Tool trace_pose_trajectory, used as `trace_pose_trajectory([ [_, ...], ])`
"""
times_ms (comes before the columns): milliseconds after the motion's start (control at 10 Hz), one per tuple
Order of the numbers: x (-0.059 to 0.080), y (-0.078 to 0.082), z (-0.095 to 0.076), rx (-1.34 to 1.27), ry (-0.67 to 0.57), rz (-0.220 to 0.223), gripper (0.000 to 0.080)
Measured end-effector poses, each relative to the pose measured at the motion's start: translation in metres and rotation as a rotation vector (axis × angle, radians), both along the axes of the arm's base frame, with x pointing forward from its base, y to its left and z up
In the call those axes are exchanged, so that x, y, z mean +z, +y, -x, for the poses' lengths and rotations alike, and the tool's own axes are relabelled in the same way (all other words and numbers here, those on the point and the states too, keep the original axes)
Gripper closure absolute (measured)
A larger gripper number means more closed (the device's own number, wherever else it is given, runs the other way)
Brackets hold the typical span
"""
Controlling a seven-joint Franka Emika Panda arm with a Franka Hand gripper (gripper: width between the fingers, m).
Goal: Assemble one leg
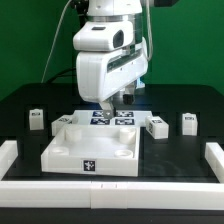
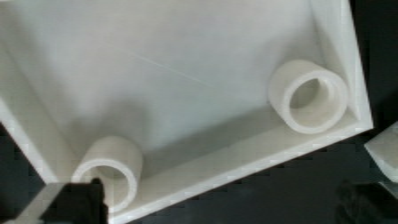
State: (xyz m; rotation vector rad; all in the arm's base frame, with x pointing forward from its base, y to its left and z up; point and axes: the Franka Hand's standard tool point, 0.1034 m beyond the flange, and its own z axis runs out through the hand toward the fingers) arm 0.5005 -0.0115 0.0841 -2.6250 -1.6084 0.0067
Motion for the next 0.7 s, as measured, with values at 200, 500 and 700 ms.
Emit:
trace_pose_trajectory([
  [200, -0.003, -0.002, 0.001, 0.109, -0.038, 0.010, 0.0150],
  [500, -0.019, 0.002, 0.024, 0.363, -0.022, 0.060, 0.0150],
  [700, -0.024, 0.002, 0.027, 0.412, -0.003, 0.076, 0.0150],
])
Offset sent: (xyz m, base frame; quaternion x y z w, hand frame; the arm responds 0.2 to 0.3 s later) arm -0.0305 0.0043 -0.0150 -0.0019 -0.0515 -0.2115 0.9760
